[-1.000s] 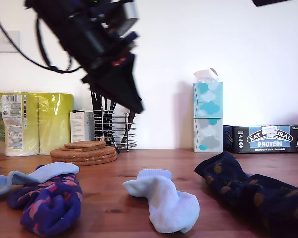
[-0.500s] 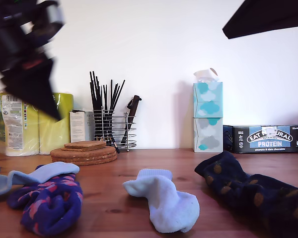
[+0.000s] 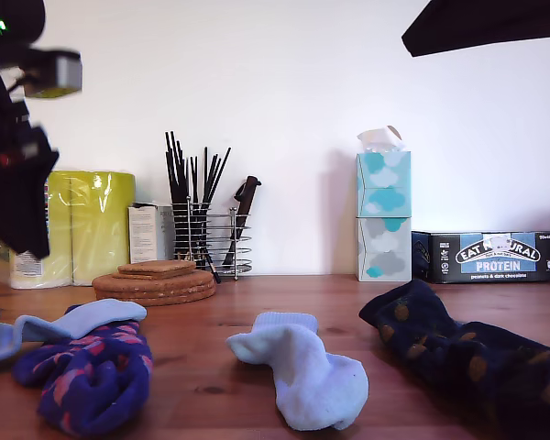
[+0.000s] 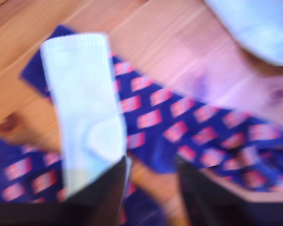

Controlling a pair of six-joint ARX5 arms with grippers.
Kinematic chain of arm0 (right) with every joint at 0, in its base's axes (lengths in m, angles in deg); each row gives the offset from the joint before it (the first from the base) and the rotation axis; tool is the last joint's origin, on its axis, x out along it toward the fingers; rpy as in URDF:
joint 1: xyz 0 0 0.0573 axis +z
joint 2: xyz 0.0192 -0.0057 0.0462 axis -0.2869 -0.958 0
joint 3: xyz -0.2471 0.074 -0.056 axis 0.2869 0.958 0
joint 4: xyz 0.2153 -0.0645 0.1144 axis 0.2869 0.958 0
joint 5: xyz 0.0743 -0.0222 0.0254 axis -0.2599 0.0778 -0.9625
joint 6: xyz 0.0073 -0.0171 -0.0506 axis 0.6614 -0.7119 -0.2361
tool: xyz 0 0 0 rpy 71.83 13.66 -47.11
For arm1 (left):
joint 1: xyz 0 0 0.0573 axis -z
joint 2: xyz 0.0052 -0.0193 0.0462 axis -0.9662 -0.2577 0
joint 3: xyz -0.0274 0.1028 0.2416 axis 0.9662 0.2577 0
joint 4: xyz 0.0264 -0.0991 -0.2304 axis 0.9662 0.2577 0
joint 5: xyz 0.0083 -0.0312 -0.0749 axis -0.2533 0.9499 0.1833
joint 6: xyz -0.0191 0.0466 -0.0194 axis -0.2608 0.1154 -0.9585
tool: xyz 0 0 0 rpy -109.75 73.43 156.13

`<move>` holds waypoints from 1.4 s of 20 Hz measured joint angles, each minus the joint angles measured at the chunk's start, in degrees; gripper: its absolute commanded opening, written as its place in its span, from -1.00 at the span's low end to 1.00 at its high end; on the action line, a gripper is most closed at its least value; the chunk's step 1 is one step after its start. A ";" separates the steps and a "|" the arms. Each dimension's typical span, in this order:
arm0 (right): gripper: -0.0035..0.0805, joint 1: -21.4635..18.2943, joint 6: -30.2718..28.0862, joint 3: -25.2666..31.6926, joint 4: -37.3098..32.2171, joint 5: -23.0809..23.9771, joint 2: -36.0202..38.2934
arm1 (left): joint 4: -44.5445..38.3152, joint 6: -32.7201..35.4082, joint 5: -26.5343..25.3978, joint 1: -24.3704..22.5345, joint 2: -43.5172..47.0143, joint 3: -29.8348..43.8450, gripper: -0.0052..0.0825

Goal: Pair up the socks based on colour and pattern, by placing each sock on top of its pair

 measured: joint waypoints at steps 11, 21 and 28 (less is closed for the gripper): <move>-0.95 0.00 0.02 0.00 -0.17 -0.31 0.00 | -7.34 0.92 -10.38 1.38 -14.75 0.00 0.44; -0.95 0.00 0.04 0.00 -0.17 -1.36 0.00 | -10.47 0.94 -12.44 1.99 -15.15 0.00 -0.93; -0.95 0.00 0.04 0.00 0.09 -1.36 0.00 | -1.33 -10.19 -14.25 1.99 -15.17 -7.69 -0.93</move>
